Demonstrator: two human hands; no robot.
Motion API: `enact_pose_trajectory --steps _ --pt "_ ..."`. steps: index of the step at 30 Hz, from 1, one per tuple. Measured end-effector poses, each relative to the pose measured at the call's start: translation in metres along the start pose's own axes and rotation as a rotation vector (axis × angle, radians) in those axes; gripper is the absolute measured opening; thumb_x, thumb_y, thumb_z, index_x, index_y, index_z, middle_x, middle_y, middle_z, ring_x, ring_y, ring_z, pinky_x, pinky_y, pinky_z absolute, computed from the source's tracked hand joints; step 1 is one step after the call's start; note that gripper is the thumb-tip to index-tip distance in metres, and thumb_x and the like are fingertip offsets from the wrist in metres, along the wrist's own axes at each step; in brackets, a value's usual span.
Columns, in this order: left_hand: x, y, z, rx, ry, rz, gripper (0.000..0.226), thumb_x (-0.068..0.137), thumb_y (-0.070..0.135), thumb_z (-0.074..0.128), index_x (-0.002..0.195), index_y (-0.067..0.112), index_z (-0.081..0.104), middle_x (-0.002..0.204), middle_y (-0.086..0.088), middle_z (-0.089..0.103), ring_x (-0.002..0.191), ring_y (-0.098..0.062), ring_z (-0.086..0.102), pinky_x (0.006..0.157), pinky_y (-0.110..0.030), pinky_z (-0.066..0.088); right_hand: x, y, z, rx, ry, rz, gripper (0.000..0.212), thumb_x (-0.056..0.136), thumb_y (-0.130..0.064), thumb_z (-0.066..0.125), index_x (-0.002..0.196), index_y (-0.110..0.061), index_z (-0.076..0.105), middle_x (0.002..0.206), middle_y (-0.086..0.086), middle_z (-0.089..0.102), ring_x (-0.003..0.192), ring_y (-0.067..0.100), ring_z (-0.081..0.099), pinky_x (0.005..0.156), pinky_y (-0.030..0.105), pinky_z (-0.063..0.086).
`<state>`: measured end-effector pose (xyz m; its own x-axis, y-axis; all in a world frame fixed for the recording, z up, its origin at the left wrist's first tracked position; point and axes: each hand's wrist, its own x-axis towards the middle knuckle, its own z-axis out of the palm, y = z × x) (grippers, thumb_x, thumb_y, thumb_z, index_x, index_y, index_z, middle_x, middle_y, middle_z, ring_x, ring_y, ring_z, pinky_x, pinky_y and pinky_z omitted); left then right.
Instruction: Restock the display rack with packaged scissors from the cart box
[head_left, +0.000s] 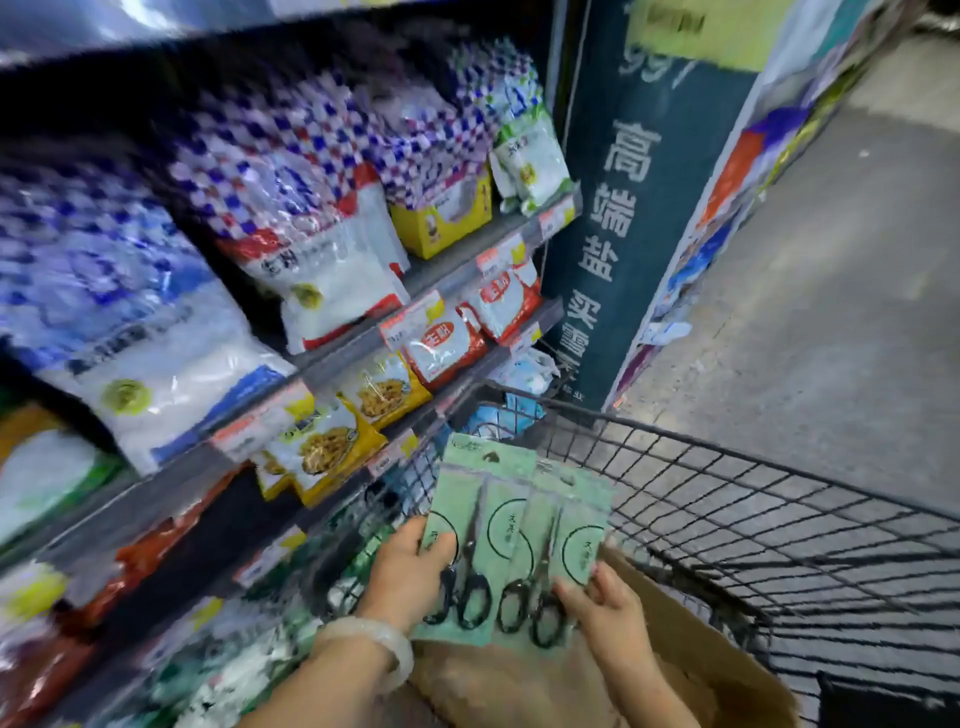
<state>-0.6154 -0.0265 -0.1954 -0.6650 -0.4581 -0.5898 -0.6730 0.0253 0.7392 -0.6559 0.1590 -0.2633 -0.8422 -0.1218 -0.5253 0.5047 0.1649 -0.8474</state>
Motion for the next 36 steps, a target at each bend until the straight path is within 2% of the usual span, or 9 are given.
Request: enact_pose_trajectory --steps 4,7,11,16,19,22,25,33,36 --pt "-0.045 -0.014 -0.073 -0.096 0.111 0.099 0.017 0.096 0.023 0.050 0.111 0.018 0.056 0.107 0.004 0.063 0.100 -0.018 0.057 0.093 -0.033 0.045 -0.044 -0.043 0.052 -0.130 -0.148 -0.168 0.012 0.083 -0.004 0.066 0.088 -0.014 0.066 0.092 0.007 0.072 0.091 0.027 0.066 0.089 0.045 0.052" --pt "-0.092 -0.050 -0.134 -0.180 0.231 0.102 0.017 0.095 0.021 0.053 0.109 0.016 0.061 0.111 -0.003 0.066 0.102 -0.021 0.060 0.092 -0.034 0.047 -0.088 -0.049 0.102 -0.234 -0.252 -0.248 0.010 0.082 -0.011 0.068 0.091 -0.010 0.065 0.101 0.021 0.068 0.099 0.034 0.063 0.095 0.048 0.048" --pt "-0.164 -0.132 -0.218 -0.246 0.395 0.088 0.008 0.093 0.024 0.056 0.095 0.026 0.063 0.113 -0.003 0.067 0.104 -0.021 0.061 0.097 -0.039 0.047 -0.163 -0.035 0.180 -0.330 -0.453 -0.306 0.023 0.079 -0.021 0.072 0.100 -0.014 0.065 0.107 0.007 0.069 0.102 0.023 0.063 0.097 0.042 0.049" --pt "-0.268 -0.257 -0.315 -0.364 0.642 0.010 0.044 0.091 0.034 0.057 0.128 0.012 0.054 0.136 -0.003 0.052 0.128 -0.025 0.047 0.111 -0.041 0.035 -0.295 0.004 0.291 -0.475 -0.706 -0.414 0.012 0.081 -0.013 0.070 0.084 -0.023 0.064 0.099 0.004 0.070 0.099 0.024 0.064 0.093 0.040 0.050" --pt "-0.346 -0.317 -0.363 -0.481 0.828 -0.004 0.013 0.093 0.022 0.057 0.098 0.014 0.065 0.103 -0.010 0.066 0.103 -0.025 0.059 0.088 -0.037 0.045 -0.379 0.035 0.353 -0.510 -0.864 -0.494 0.008 0.082 -0.011 0.069 0.084 -0.017 0.065 0.094 0.005 0.071 0.090 0.022 0.065 0.087 0.043 0.052" --pt "-0.422 -0.376 -0.399 -0.564 0.973 -0.044 0.026 0.091 0.026 0.058 0.091 0.000 0.060 0.071 -0.001 0.056 0.078 -0.020 0.052 0.067 -0.031 0.039 -0.463 0.063 0.404 -0.547 -1.063 -0.498 0.015 0.084 -0.005 0.065 0.094 -0.017 0.064 0.098 0.001 0.070 0.089 0.013 0.063 0.083 0.026 0.050" --pt "-0.480 -0.426 -0.424 -0.631 1.092 -0.098 0.039 0.079 0.043 0.060 0.094 0.008 0.061 0.088 -0.010 0.066 0.088 -0.027 0.060 0.080 -0.034 0.047 -0.530 0.092 0.444 -0.626 -1.197 -0.589 0.015 0.083 -0.012 0.068 0.088 -0.026 0.064 0.093 -0.006 0.069 0.091 0.015 0.065 0.089 0.032 0.051" --pt "-0.584 -0.530 -0.475 -0.868 1.381 -0.106 0.013 0.090 0.013 0.057 0.092 0.002 0.063 0.093 -0.014 0.068 0.083 -0.023 0.060 0.091 -0.041 0.049 -0.668 0.153 0.535 -0.685 -1.537 -0.650 0.022 0.084 -0.005 0.065 0.097 -0.022 0.061 0.099 -0.008 0.065 0.087 0.006 0.062 0.079 0.018 0.049" --pt "-0.599 -0.557 -0.504 -0.909 1.432 -0.091 0.008 0.091 0.009 0.057 0.091 0.008 0.065 0.100 -0.013 0.070 0.095 -0.027 0.063 0.097 -0.045 0.047 -0.701 0.174 0.571 -0.702 -1.582 -0.648 0.022 0.084 -0.004 0.064 0.097 -0.022 0.062 0.103 -0.003 0.068 0.089 0.008 0.063 0.086 0.027 0.052"
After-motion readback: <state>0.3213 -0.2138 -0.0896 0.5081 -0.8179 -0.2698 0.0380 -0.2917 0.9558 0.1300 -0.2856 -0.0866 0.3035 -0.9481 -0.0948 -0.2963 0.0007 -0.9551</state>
